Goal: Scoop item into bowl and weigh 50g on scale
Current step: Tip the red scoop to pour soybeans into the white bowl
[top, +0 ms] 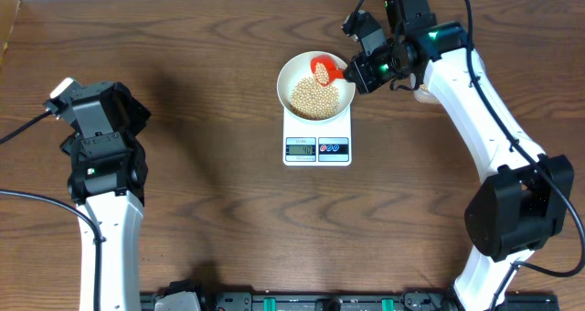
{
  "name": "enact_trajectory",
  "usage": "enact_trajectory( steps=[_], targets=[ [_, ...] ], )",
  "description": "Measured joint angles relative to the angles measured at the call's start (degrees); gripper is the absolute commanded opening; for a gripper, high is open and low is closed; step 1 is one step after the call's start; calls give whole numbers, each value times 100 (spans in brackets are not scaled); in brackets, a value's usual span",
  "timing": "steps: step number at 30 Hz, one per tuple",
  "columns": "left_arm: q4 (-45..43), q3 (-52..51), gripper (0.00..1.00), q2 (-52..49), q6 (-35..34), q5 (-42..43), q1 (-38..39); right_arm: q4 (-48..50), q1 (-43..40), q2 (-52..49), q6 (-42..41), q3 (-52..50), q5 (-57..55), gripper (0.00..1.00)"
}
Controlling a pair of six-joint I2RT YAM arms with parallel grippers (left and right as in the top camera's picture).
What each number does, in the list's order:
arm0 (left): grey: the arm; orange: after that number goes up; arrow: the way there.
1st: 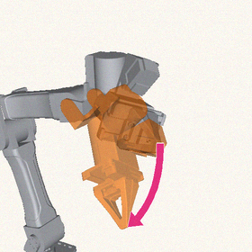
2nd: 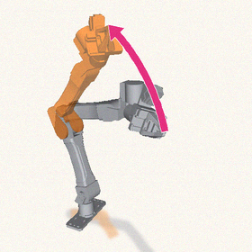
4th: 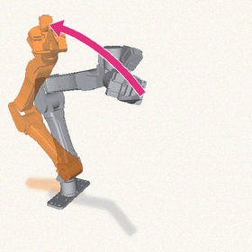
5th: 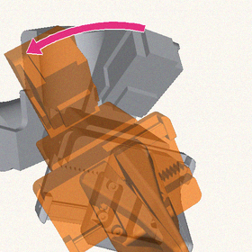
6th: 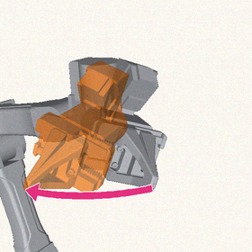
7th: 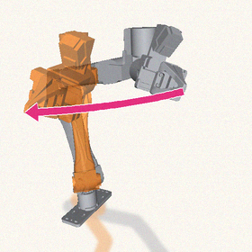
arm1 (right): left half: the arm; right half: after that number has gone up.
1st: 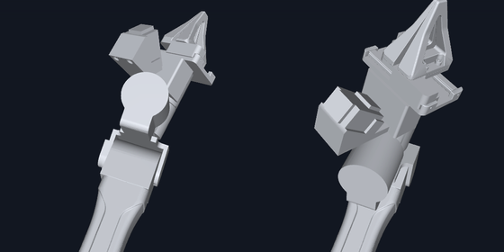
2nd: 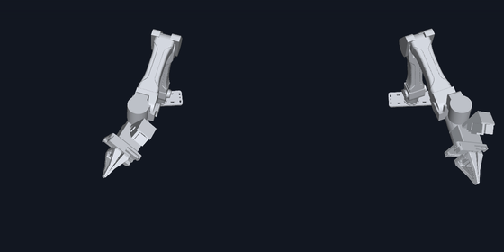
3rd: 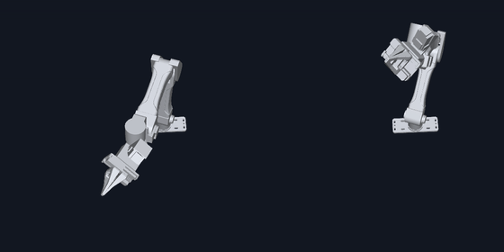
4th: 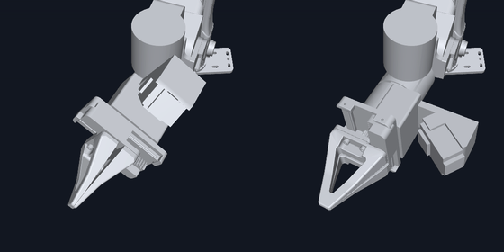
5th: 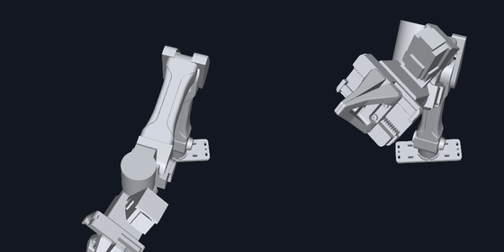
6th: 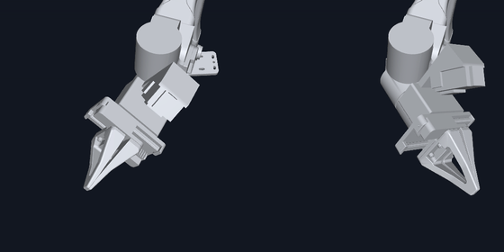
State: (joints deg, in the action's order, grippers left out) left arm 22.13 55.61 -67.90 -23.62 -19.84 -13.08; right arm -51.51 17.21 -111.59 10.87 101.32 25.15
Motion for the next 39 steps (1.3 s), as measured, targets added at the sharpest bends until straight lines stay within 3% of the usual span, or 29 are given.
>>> enact_trajectory(
  steps=[17,39],
  targets=[
    [0,0,93,0,0,0,0,-9,-444,2,-52,0,1005,1],
    [2,0,93,0,0,0,0,-114,-96,2,109,0,579,1]
  ],
)
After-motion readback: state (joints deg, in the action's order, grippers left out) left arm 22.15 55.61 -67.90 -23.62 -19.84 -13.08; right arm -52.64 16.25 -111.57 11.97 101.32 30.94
